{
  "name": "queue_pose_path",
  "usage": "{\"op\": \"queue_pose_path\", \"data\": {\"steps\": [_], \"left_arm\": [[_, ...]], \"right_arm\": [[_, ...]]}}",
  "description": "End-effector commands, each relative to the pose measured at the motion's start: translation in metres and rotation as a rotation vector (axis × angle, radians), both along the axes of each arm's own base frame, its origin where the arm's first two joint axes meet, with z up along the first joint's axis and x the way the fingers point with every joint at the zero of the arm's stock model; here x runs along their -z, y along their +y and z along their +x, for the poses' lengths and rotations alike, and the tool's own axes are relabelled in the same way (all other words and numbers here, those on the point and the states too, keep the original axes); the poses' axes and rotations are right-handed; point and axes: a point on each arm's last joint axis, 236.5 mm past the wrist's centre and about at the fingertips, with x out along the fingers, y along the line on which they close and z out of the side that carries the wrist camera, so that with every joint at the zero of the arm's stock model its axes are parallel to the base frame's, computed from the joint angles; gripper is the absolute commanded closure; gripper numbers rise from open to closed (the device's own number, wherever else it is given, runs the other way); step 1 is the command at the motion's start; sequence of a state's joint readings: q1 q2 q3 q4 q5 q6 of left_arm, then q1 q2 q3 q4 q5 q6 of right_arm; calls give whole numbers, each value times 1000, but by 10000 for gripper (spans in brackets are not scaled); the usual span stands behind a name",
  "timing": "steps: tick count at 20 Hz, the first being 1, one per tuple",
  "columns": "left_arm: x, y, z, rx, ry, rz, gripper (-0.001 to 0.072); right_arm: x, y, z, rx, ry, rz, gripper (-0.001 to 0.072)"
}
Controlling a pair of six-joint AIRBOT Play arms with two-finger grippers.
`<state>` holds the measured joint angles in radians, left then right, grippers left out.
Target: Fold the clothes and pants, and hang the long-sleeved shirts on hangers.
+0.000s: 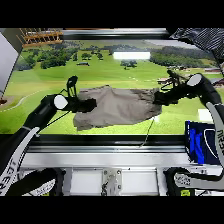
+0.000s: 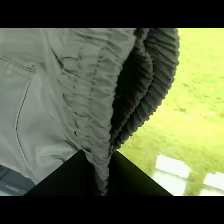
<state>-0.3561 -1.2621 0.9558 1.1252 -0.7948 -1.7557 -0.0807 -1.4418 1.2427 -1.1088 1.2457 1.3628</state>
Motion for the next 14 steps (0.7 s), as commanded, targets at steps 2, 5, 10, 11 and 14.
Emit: {"op": "queue_pose_path", "data": {"steps": [2,5,10,11,14], "left_arm": [[23,-86,17,115,26,-52,703],[50,-153,11,240,52,-42,703],[91,-214,-11,370,139,-12,703],[98,-215,-13,380,167,-4,703],[108,-217,-15,379,222,7,703]], "right_arm": [[-65,-18,-33,-67,28,-194,694],[-91,10,-35,-129,-9,-196,694],[-118,50,-32,-206,-92,-191,694],[-120,55,-32,-218,-100,-190,694],[-121,67,-36,-248,-106,-187,694]]}}
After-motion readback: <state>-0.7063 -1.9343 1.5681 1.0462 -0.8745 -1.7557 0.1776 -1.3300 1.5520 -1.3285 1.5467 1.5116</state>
